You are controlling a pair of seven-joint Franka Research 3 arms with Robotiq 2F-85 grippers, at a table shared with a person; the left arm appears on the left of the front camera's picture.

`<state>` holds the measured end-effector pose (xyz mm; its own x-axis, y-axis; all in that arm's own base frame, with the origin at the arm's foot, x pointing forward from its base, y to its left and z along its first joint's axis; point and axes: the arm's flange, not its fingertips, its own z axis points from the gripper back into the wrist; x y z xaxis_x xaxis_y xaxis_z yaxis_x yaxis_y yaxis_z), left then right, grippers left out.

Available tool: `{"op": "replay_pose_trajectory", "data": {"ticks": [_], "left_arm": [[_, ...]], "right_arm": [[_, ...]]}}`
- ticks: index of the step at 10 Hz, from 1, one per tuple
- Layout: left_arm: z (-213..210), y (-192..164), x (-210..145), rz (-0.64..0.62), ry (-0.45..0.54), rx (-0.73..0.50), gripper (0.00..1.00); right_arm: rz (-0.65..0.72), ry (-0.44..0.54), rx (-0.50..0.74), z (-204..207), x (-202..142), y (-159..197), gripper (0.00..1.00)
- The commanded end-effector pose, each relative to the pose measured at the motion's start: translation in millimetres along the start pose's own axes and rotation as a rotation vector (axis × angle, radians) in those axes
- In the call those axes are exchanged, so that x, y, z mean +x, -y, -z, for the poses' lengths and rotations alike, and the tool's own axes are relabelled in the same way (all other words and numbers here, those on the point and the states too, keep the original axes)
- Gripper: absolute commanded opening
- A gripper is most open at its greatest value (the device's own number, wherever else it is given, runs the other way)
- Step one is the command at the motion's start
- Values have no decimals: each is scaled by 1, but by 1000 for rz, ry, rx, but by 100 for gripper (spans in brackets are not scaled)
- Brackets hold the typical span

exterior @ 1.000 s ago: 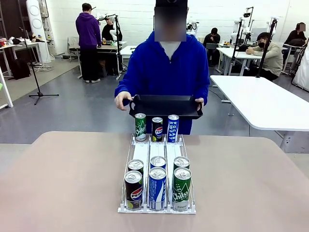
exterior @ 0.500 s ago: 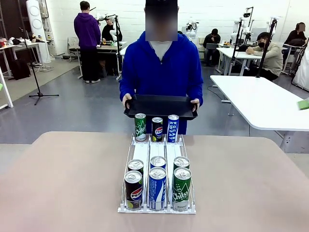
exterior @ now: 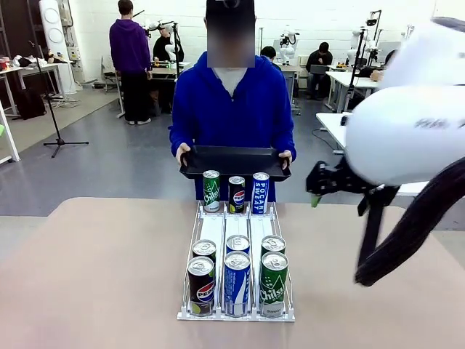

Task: Retrieve and hand over the desired beverage to the person.
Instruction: Pick up a can of the same type that the person held from the Automatic Can Dispenser.

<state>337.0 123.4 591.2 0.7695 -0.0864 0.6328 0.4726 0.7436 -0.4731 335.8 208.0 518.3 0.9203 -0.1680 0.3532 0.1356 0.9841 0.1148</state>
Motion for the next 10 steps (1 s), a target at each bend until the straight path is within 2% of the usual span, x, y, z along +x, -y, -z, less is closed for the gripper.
{"op": "replay_pose_trajectory", "data": {"ticks": [1,2,4,6,10], "left_arm": [[-1,-3,0,21,13,-17,100],[-1,-3,0,21,13,-17,100],[-1,-3,0,21,13,-17,100],[-1,-3,0,21,13,-17,100],[-1,-3,0,21,13,-17,100]], "right_arm": [[79,-46,-88,0,2,-25,100],[93,-69,-94,3,4,-38,100],[94,-112,-83,2,-4,-39,100],[87,-80,-87,7,-7,-37,100],[87,-80,-87,7,-7,-37,100]]}}
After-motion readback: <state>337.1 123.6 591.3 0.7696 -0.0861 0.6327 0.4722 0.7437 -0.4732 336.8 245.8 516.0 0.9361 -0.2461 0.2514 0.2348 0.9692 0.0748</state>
